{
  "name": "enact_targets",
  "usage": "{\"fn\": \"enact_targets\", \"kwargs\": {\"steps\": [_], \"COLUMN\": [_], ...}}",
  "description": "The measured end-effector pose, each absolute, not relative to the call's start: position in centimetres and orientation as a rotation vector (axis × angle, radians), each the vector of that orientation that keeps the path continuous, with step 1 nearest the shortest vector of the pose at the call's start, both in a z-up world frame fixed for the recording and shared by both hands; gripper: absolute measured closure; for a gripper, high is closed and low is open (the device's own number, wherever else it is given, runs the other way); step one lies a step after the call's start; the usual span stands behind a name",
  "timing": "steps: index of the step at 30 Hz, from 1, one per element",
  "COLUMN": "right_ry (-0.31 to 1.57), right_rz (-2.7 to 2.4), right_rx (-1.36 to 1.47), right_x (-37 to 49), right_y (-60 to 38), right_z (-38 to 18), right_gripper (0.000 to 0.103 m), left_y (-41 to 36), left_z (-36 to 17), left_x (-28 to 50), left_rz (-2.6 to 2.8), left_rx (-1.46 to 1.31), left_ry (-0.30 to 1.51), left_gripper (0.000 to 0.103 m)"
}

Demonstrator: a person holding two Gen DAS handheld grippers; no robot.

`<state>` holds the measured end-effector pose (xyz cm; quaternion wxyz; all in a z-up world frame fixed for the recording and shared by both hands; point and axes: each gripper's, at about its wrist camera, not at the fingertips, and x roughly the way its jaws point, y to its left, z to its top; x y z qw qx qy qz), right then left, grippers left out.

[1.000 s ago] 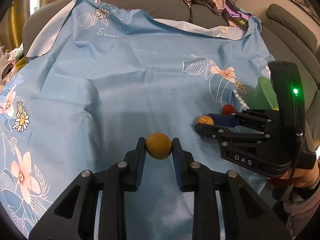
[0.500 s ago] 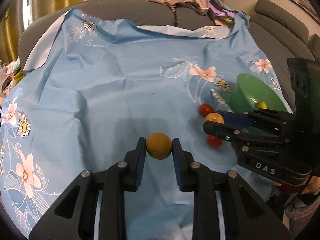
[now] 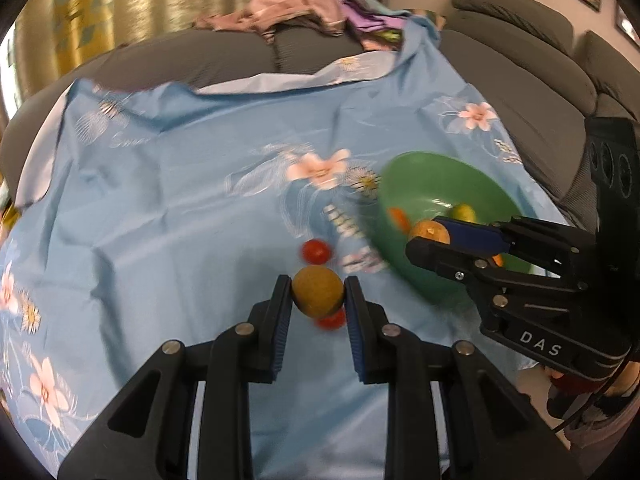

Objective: Organize fruits
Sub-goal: 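Carry both small fruits over the bowl and open both tools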

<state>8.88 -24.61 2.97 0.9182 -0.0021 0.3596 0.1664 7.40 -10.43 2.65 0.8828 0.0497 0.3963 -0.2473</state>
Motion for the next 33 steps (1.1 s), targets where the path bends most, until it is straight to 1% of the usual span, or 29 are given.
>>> {"fn": "enact_targets", "kwargs": {"steps": [10, 18, 19, 20, 21, 24, 27, 33], "right_ry": [0.718, 0.753, 0.756, 0.76, 0.77, 0.783, 0.786, 0.762], "right_rz": [0.22, 0.119, 0.111, 0.097, 0.083, 0.068, 0.062, 0.071], "right_rx": [0.053, 0.085, 0.086, 0.089, 0.089, 0.098, 0.108, 0.165], "right_x": [7.8, 7.7, 7.8, 7.8, 7.9, 7.9, 7.8, 7.3], "right_y": [-30.7, -34.3, -34.5, -34.7, -34.9, -35.4, -35.7, -36.4], "right_z": [3.5, 2.5, 2.4, 2.3, 2.1, 1.8, 1.6, 1.9], "right_gripper": [0.074, 0.073, 0.073, 0.073, 0.073, 0.073, 0.073, 0.073], "left_y": [-17.8, -22.6, -23.0, -23.1, -23.3, -22.7, -21.2, -16.2], "left_z": [4.0, 2.7, 2.4, 2.2, 2.0, 2.0, 2.3, 2.2], "left_x": [8.3, 9.4, 9.5, 9.6, 9.7, 9.9, 10.2, 10.4], "left_rz": [-0.646, -0.682, -0.684, -0.682, -0.671, -0.657, -0.635, -0.544], "left_rx": [0.173, 0.248, 0.258, 0.262, 0.267, 0.26, 0.236, 0.169], "left_ry": [0.803, 0.834, 0.841, 0.845, 0.848, 0.848, 0.848, 0.862], "left_gripper": [0.077, 0.076, 0.074, 0.065, 0.05, 0.04, 0.038, 0.037]}}
